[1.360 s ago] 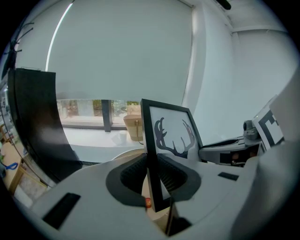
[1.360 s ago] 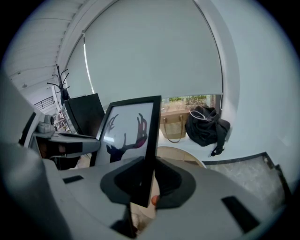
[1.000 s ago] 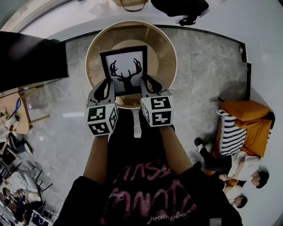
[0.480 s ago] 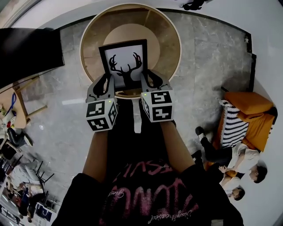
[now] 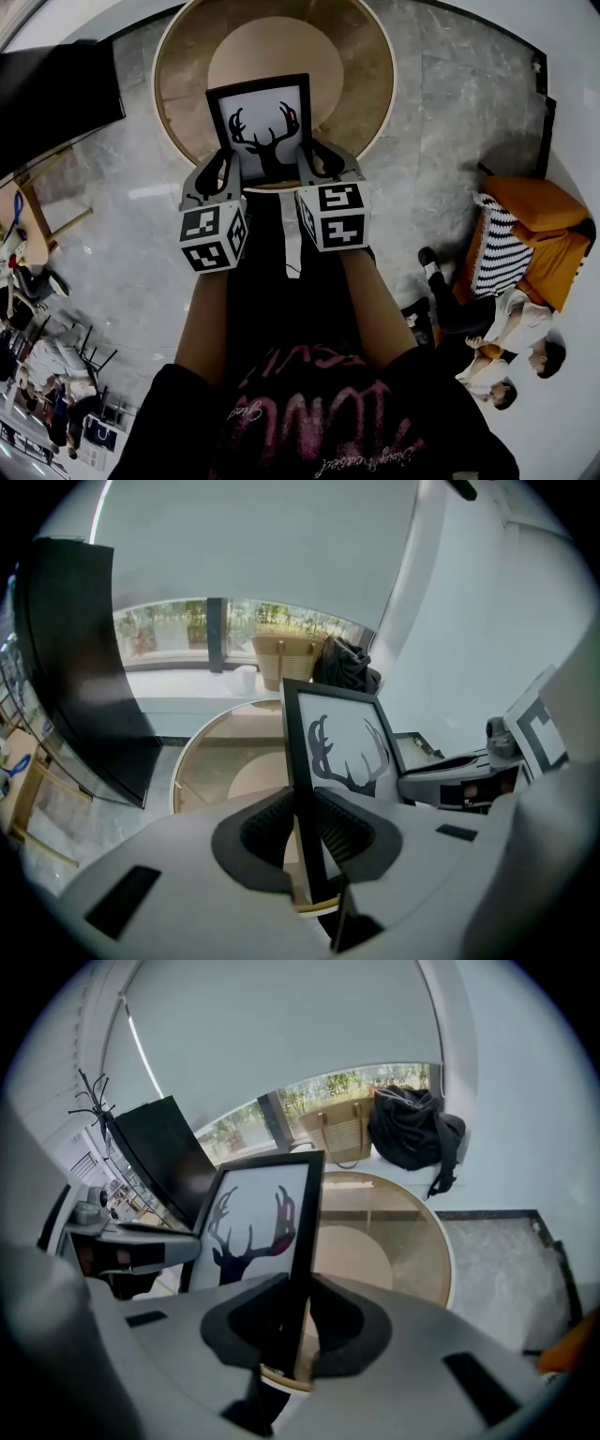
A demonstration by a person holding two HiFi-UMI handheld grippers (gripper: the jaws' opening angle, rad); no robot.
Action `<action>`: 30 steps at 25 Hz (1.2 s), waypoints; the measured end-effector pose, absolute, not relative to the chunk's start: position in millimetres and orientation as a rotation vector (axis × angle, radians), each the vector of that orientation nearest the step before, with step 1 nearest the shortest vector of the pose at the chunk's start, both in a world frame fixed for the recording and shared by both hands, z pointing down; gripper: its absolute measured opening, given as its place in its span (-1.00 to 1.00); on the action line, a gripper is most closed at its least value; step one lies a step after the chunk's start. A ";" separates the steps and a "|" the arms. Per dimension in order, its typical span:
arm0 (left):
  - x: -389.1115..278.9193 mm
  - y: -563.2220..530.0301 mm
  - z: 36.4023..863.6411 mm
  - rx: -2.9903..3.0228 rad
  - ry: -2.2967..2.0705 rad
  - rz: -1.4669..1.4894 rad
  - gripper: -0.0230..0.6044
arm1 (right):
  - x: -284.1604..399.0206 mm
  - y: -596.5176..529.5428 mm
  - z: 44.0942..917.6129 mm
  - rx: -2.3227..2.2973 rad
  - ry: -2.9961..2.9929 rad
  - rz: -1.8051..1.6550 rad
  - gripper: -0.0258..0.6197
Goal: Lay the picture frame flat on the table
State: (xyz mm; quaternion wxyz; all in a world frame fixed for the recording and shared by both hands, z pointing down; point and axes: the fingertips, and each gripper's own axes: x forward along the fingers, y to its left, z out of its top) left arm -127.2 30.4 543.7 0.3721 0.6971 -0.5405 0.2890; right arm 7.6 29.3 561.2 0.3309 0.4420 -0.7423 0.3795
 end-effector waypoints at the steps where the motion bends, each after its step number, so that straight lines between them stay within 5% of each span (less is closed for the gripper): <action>1: -127.0 34.8 549.7 1.776 -1.378 0.748 -0.69 | 7.7 33.7 567.0 1.148 -1.930 1.002 -0.67; 30: -118.1 94.5 702.5 1.557 -1.253 0.838 -0.69 | 17.1 94.9 715.3 0.997 -1.701 1.166 -0.67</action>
